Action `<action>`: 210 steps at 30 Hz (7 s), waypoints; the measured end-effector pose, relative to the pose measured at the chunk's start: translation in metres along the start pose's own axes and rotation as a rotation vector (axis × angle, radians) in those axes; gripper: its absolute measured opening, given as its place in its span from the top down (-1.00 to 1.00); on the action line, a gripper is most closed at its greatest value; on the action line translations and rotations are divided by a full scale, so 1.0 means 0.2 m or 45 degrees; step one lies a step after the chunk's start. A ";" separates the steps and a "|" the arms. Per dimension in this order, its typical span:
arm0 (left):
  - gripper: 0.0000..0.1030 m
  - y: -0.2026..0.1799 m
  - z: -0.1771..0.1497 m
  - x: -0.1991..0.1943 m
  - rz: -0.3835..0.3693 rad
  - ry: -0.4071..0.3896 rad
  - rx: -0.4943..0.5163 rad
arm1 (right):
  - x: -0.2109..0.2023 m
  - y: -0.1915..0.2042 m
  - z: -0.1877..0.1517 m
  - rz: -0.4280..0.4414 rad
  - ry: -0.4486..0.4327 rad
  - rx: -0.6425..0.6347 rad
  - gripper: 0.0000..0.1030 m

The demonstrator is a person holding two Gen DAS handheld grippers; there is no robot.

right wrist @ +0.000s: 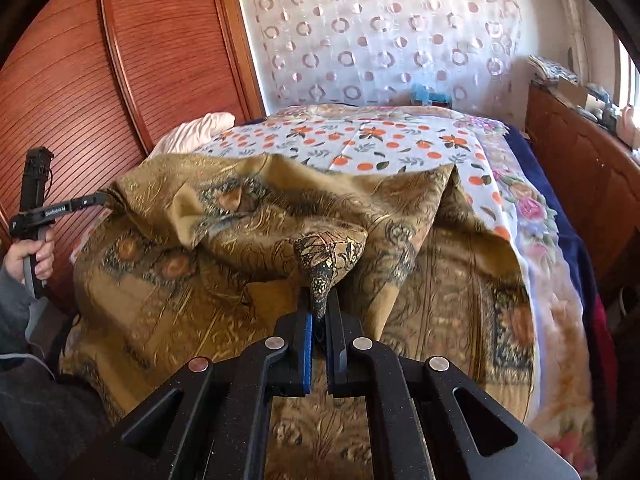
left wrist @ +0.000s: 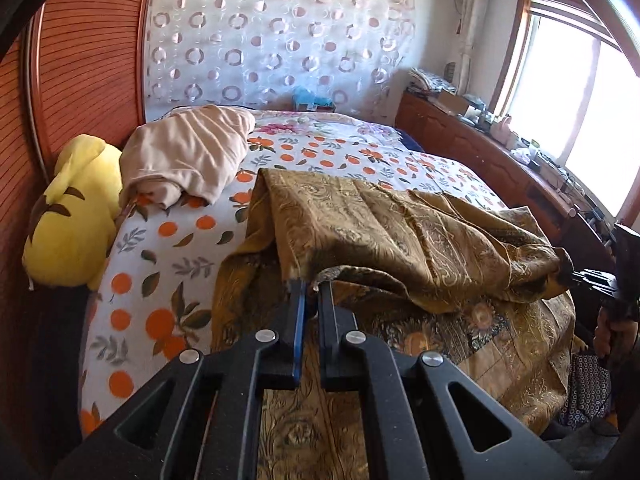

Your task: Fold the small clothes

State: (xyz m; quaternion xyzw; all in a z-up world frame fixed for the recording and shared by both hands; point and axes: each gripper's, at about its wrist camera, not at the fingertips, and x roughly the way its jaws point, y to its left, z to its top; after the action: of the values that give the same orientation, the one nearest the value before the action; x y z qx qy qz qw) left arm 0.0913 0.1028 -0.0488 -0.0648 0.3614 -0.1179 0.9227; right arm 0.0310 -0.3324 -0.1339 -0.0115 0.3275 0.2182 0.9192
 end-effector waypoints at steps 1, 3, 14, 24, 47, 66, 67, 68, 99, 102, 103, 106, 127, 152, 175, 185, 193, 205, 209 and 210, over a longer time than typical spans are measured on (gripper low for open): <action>0.90 0.00 -0.01 -0.01 0.011 0.002 0.003 | -0.01 0.00 0.00 -0.007 0.007 -0.001 0.86; 0.72 -0.02 -0.03 -0.02 0.046 0.016 0.017 | -0.01 0.01 0.04 -0.027 0.020 0.007 0.66; -0.22 -0.34 -0.07 -0.04 -0.044 -0.011 0.166 | -0.12 0.13 0.17 -0.086 -0.070 -0.033 0.20; -0.22 -0.66 -0.12 0.38 -0.201 0.218 0.348 | 0.18 0.27 0.37 0.015 -0.039 -0.119 0.20; 0.88 -0.67 -0.13 0.03 -0.097 0.121 0.485 | 0.49 0.27 0.49 0.088 0.173 -0.219 0.20; 0.88 -0.65 -0.17 -0.15 -0.163 0.098 0.425 | 0.22 0.31 0.41 0.329 0.178 -0.136 0.94; 0.88 -0.66 -0.18 -0.18 -0.164 0.098 0.428 | 0.17 0.31 0.40 0.330 0.166 -0.135 0.94; 0.88 -0.66 -0.19 -0.20 -0.164 0.098 0.430 | 0.12 0.32 0.38 0.328 0.157 -0.135 0.95; -0.30 -0.33 -0.08 -0.29 0.082 0.028 0.249 | -0.21 0.34 0.19 0.167 0.183 -0.134 0.26; -0.30 -0.22 -0.03 -0.23 0.105 0.025 0.222 | -0.22 0.30 0.24 0.121 0.146 -0.133 0.02; -0.30 -0.18 0.00 -0.20 0.127 0.021 0.217 | -0.21 0.27 0.26 0.093 0.125 -0.133 -0.02; -0.30 -0.11 0.08 -0.13 0.143 0.002 0.216 | -0.16 0.19 0.35 -0.005 0.077 -0.123 -0.08; -0.31 0.13 0.18 0.53 0.056 0.249 0.094 | 0.52 -0.31 0.68 -0.208 0.175 0.073 -0.35; 0.78 0.03 0.21 0.44 -0.018 0.181 0.133 | 0.44 -0.17 0.60 -0.145 0.190 -0.089 0.83; 0.81 -0.40 0.66 -0.92 -0.080 -0.586 0.315 | -1.04 0.33 1.01 -0.346 -0.457 -0.383 0.85; 0.81 -0.29 0.98 -0.75 0.016 -0.640 0.287 | -0.88 0.26 1.22 -0.369 -0.483 -0.343 0.85; 0.81 -0.17 1.08 -0.03 0.084 -0.417 0.266 | -0.19 0.09 1.35 -0.367 -0.290 -0.247 0.85; 0.80 -0.10 1.09 0.78 0.183 -0.140 0.280 | 0.72 -0.14 1.50 -0.378 0.015 -0.201 0.85; 0.80 -0.05 1.08 0.89 0.202 -0.102 0.267 | 0.92 -0.19 1.61 -0.359 0.081 -0.186 0.85; 0.80 -0.04 1.07 0.91 0.207 -0.088 0.261 | 0.96 -0.20 1.64 -0.356 0.095 -0.185 0.85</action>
State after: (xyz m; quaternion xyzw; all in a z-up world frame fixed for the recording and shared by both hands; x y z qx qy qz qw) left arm 0.3655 0.0540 -0.0086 0.0554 0.3197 -0.0768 0.9428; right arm 0.3748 -0.2396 0.0019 -0.1313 0.3399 0.1108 0.9246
